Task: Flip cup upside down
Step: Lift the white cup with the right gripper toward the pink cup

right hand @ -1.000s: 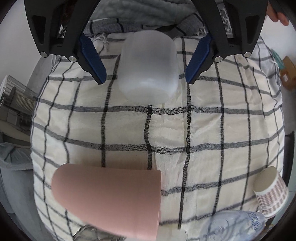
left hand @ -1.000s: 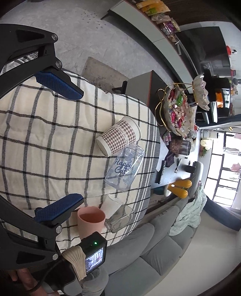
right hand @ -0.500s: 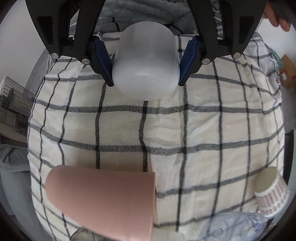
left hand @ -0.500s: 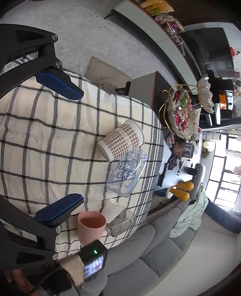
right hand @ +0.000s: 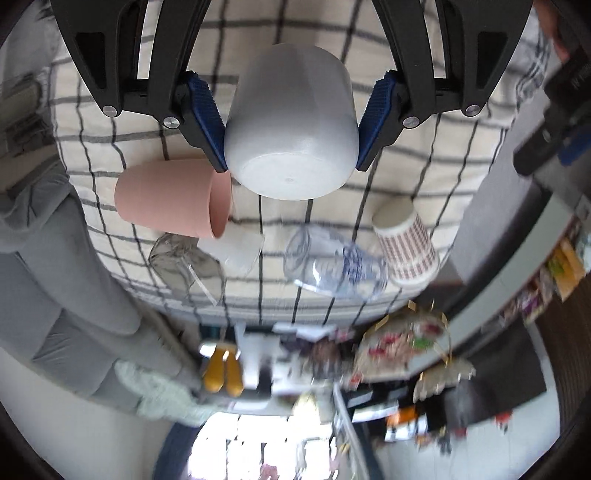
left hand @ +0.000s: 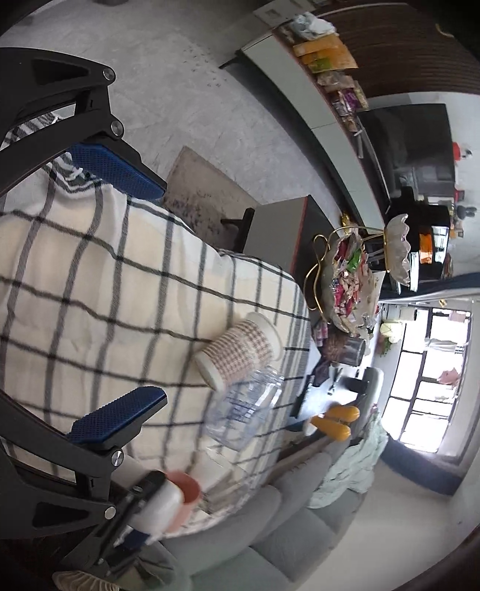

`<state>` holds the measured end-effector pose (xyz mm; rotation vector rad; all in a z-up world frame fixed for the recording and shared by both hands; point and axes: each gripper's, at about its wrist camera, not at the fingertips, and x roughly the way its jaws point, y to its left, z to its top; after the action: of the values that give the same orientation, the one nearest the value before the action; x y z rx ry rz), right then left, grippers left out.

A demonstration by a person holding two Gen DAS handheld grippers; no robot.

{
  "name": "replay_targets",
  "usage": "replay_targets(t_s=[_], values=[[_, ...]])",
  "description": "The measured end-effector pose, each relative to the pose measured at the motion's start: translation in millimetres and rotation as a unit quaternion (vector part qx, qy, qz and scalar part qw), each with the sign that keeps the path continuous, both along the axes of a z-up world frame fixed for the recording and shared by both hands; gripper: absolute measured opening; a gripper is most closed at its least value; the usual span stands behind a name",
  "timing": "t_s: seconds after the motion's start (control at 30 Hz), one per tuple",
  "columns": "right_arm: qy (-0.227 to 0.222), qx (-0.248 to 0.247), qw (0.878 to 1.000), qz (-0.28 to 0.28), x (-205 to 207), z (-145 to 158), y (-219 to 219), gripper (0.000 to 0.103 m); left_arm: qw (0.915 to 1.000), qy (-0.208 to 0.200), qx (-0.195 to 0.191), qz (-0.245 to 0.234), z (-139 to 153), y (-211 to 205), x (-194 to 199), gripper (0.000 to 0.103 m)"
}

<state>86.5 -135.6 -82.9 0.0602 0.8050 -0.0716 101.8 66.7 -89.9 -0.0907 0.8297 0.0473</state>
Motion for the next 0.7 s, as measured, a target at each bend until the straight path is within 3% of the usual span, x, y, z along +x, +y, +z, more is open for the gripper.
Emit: replay_targets(t_s=[0.3, 0.7], values=[[-0.037, -0.009, 0.999, -0.031, -4, -36, 7, 0.067, 0.9999, 0.009, 0.009, -0.007, -16, 0, -7, 0.103], [0.016, -0.010, 1.000, -0.023, -15, -59, 12, 0.067, 0.9992, 0.035, 0.014, -0.012, -25, -3, -7, 0.103]])
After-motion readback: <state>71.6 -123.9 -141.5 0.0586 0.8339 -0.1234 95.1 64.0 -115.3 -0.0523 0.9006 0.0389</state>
